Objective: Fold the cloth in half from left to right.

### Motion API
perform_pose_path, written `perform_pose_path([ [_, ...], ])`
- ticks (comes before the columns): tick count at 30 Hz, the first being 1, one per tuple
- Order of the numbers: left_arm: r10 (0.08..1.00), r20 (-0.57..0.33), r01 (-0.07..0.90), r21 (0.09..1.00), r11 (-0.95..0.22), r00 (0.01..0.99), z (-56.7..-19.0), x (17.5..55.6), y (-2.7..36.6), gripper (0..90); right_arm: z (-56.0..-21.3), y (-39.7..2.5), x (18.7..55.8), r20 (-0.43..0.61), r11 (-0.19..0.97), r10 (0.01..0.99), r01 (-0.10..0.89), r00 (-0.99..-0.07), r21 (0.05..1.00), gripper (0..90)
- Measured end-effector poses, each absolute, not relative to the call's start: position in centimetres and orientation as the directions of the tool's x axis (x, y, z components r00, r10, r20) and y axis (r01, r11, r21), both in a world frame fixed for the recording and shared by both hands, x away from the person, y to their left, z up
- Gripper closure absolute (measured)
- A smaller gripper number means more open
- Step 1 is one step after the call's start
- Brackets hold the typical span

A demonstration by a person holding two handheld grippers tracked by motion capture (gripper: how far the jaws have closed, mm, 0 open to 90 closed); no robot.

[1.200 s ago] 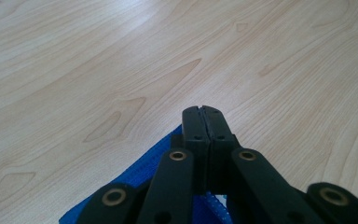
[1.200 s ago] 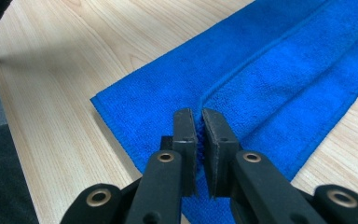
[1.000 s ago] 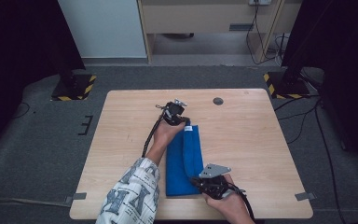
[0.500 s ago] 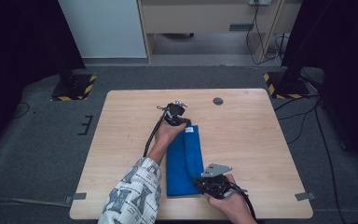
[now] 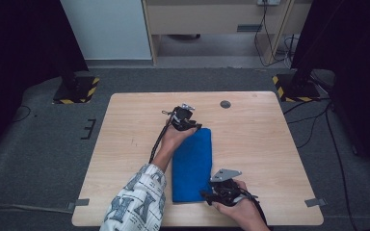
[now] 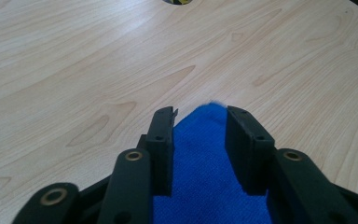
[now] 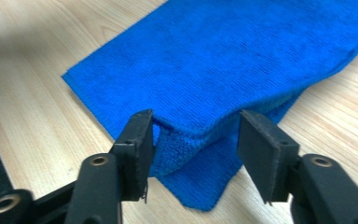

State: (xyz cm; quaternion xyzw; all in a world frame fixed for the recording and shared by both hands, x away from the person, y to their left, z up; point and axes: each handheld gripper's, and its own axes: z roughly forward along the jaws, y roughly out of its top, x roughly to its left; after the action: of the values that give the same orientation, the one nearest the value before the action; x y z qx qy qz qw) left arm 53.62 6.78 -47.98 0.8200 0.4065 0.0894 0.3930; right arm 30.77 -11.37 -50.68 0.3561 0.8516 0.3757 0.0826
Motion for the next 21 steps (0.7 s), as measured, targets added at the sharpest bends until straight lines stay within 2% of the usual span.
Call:
perform_pose_path([
  [8,0.731,-0.135,0.557,0.742,-0.373,0.669,-46.6,52.5,7.5,55.6,-50.2,-12.2,30.9,0.130,0.447,0.689,0.560,-0.713,0.698,37.4],
  [14,0.729,-0.101,0.523,0.763,-0.380,0.677,-45.7,51.5,8.6,48.3,-49.7,-13.1,31.2,0.117,0.435,0.713,0.567,-0.691,0.699,31.7],
  [21,0.730,-0.096,0.531,0.750,-0.394,0.676,-45.8,51.0,10.1,37.0,-48.9,-13.0,32.9,0.101,0.432,0.717,0.553,-0.690,0.713,26.9],
])
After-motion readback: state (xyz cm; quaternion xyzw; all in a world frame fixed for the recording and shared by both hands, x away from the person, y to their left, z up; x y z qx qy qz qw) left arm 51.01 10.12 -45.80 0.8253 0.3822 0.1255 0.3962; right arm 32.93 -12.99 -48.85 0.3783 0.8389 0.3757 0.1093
